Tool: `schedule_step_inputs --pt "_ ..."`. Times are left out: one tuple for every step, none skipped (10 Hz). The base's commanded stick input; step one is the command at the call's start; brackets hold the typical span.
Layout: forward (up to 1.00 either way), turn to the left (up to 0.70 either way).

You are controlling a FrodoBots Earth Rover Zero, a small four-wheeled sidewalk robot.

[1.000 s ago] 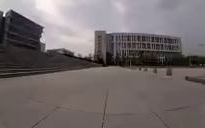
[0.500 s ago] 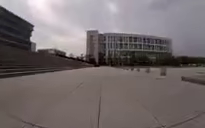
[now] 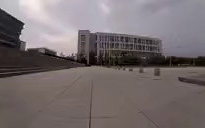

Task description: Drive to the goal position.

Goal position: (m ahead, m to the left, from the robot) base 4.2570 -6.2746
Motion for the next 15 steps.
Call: schedule_step_inputs --pt "1.00 -0.27" --pt "1.00 -0.27" --pt "1.00 -0.27" --pt "1.00 -0.27" --pt "1.00 -0.27" --pt "1.00 -0.27" --pt "1.00 -0.27" --pt "1.00 -0.27" --pt "1.00 -0.27" --pt "1.00 -0.27" --pt "1.00 -0.27" --pt "1.00 -0.27" --pt "1.00 -0.27" --pt "1.00 -0.27" --pt "1.00 -0.27"
